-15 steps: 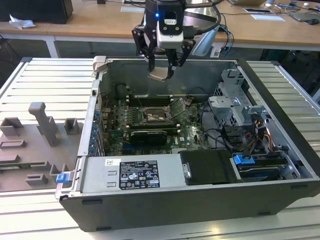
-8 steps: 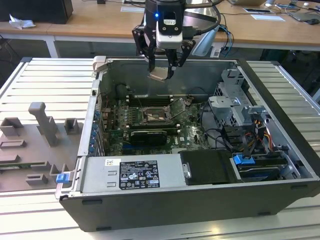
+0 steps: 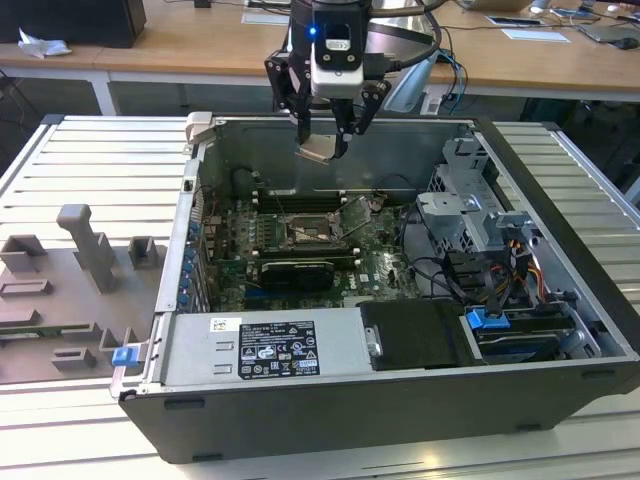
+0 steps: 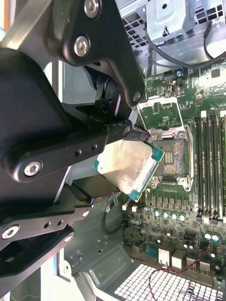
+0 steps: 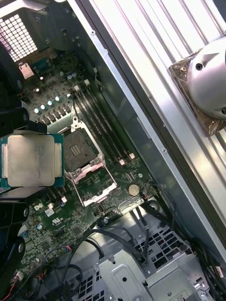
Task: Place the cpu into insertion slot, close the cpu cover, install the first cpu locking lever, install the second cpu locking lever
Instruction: 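Place the cpu into insertion slot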
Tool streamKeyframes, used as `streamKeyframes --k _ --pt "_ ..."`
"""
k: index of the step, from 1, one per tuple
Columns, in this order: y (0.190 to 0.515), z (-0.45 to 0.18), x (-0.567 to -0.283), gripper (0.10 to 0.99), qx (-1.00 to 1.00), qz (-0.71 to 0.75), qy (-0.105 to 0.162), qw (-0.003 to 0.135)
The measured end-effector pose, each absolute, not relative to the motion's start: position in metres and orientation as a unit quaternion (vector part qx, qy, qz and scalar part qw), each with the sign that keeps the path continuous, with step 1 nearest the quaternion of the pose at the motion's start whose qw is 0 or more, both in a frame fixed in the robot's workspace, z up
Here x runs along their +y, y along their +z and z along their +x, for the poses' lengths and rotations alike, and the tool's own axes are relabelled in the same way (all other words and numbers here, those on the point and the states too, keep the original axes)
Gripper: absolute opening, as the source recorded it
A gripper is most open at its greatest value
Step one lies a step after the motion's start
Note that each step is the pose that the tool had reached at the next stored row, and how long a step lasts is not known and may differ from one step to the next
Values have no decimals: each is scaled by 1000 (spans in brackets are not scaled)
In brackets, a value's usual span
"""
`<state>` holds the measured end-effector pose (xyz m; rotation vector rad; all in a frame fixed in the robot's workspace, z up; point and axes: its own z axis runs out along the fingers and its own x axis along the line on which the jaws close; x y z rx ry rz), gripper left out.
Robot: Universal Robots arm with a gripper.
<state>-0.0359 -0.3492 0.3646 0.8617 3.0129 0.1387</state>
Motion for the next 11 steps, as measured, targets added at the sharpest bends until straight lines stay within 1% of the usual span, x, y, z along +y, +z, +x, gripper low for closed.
streamKeyframes --k 11 --pt "364 -36 -349 533 957 288 44 3"
